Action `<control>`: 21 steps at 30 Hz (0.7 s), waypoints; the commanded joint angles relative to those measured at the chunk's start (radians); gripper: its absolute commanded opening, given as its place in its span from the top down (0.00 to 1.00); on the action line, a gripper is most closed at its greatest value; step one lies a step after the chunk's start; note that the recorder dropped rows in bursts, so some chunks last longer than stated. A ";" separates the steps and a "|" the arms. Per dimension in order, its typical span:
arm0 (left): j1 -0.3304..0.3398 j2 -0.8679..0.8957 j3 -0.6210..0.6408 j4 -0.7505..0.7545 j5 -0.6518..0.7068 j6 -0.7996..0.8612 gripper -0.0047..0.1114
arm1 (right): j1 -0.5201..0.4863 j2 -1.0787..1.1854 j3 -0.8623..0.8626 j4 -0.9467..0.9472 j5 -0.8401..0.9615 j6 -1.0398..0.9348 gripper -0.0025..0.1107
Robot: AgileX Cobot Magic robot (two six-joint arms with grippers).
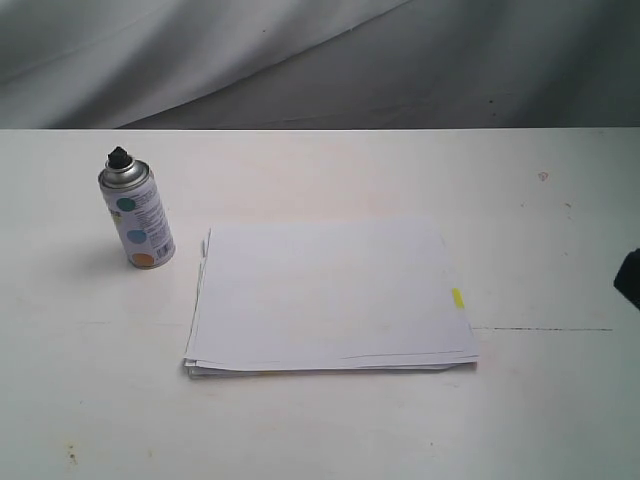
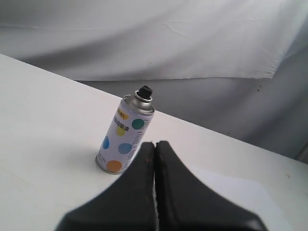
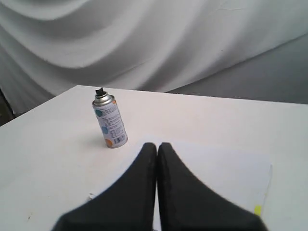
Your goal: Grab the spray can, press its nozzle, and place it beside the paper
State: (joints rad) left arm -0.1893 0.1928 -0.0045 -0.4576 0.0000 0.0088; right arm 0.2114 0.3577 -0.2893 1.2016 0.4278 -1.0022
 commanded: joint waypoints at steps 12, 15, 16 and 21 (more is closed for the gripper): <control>0.000 -0.001 0.004 0.182 0.014 0.268 0.96 | -0.002 -0.002 0.083 0.030 -0.046 -0.164 0.98; 0.000 -0.001 0.004 0.185 0.007 0.270 0.96 | -0.002 -0.002 0.083 0.026 -0.046 -0.436 0.98; 0.000 -0.001 0.004 0.185 0.007 0.270 0.96 | -0.002 -0.002 0.083 0.033 -0.046 -0.509 0.98; 0.000 -0.001 0.004 0.188 0.009 0.286 0.96 | -0.002 -0.002 0.104 0.036 -0.046 -0.647 0.98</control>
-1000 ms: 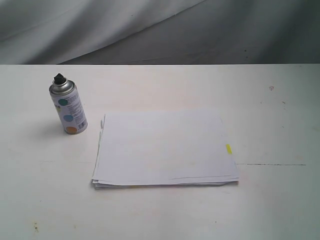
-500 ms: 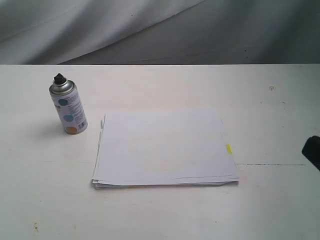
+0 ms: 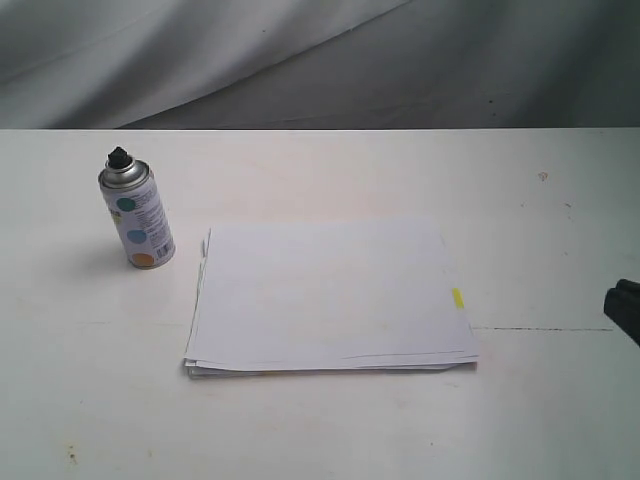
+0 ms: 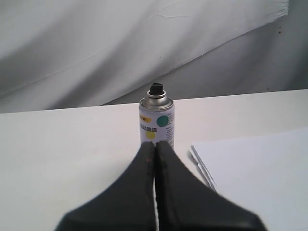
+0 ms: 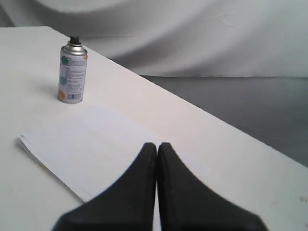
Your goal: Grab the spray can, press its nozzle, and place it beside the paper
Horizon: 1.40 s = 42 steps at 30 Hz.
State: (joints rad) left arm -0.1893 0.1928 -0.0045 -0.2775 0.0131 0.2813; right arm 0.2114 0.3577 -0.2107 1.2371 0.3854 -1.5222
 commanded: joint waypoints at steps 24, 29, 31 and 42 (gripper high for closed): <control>0.000 -0.001 0.004 0.024 0.022 0.008 0.96 | -0.002 -0.002 0.211 0.448 -0.082 -0.320 0.98; 0.000 -0.001 0.004 0.024 0.022 0.008 0.96 | -0.002 -0.002 0.211 0.448 -0.082 -0.320 0.98; 0.000 -0.001 0.004 0.024 0.022 0.008 0.96 | -0.002 -0.002 0.211 0.448 -0.082 -0.320 0.98; 0.000 -0.001 0.004 0.024 0.022 0.008 0.96 | -0.002 -0.002 0.211 0.448 -0.082 -0.320 0.98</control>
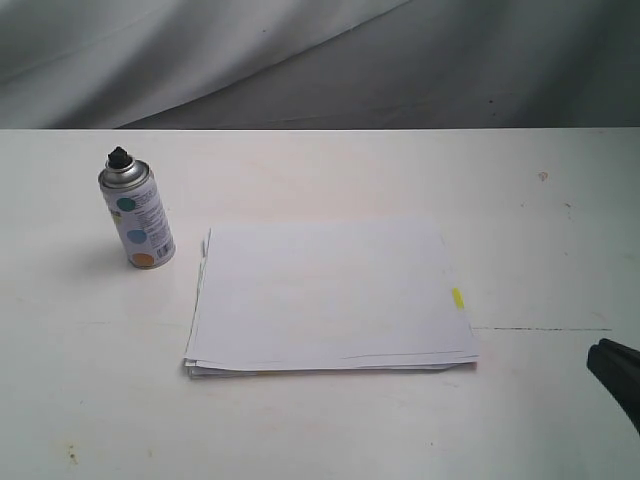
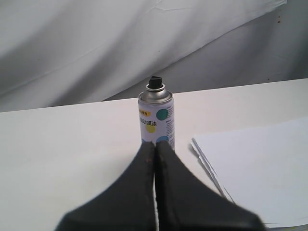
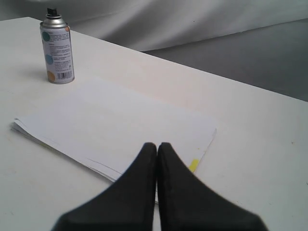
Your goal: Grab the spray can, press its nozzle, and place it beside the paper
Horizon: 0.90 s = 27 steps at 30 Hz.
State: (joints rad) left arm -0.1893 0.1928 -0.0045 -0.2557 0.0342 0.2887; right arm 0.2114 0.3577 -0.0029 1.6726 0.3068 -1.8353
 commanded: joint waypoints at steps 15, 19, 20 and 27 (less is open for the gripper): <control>0.000 -0.001 0.004 0.003 0.001 0.000 0.96 | -0.002 -0.002 0.003 0.013 -0.006 -0.007 0.98; 0.000 -0.001 0.004 0.003 0.001 0.000 0.96 | -0.005 -0.072 0.003 0.072 -0.118 -0.004 0.98; 0.000 -0.001 0.004 0.003 0.001 0.000 0.96 | -0.005 -0.115 0.003 0.072 -0.155 -0.002 0.98; 0.000 -0.001 0.004 0.003 0.001 0.000 0.96 | -0.005 -0.172 0.003 0.072 -0.337 -0.034 0.98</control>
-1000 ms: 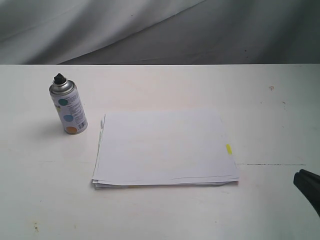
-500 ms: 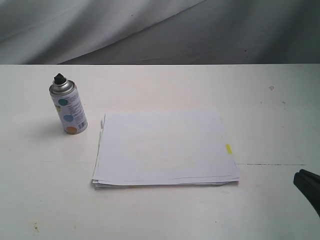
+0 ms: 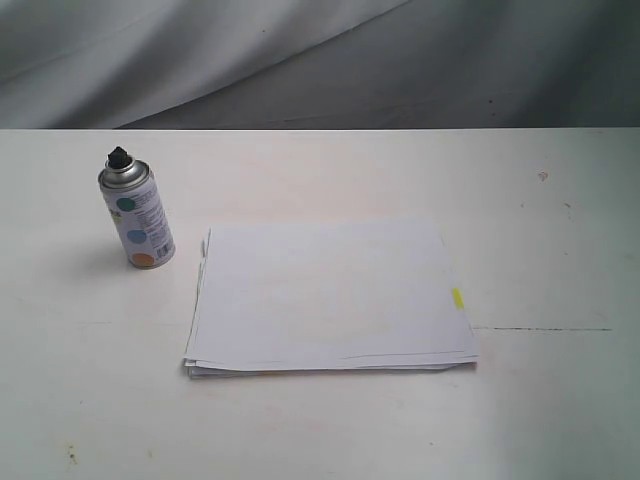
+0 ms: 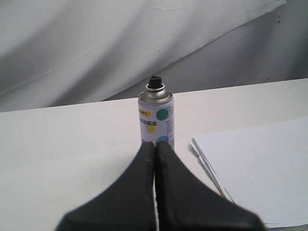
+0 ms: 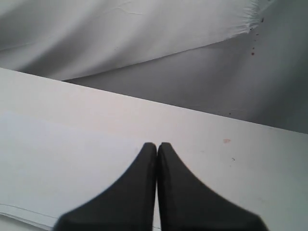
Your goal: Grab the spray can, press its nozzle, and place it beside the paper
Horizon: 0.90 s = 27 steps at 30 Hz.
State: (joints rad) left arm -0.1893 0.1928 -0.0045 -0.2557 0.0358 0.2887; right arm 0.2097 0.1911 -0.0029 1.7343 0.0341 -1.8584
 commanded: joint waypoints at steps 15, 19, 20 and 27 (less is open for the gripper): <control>0.000 -0.001 0.004 0.003 -0.001 0.000 0.96 | -0.002 -0.005 -0.120 0.010 -0.040 0.003 0.98; 0.000 -0.001 0.004 0.003 -0.001 0.000 0.96 | -0.002 0.000 -0.111 -0.629 -0.072 0.634 0.98; 0.000 -0.001 0.004 0.003 -0.001 0.000 0.96 | -0.002 0.000 -0.104 -0.808 -0.080 0.826 0.98; 0.000 -0.001 0.004 0.003 -0.001 0.000 0.96 | -0.002 0.000 -0.013 -1.484 -0.086 1.523 0.98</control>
State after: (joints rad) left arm -0.1893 0.1928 -0.0045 -0.2557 0.0358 0.2887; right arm 0.2097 0.1911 -0.0580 0.4604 -0.0604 -0.5511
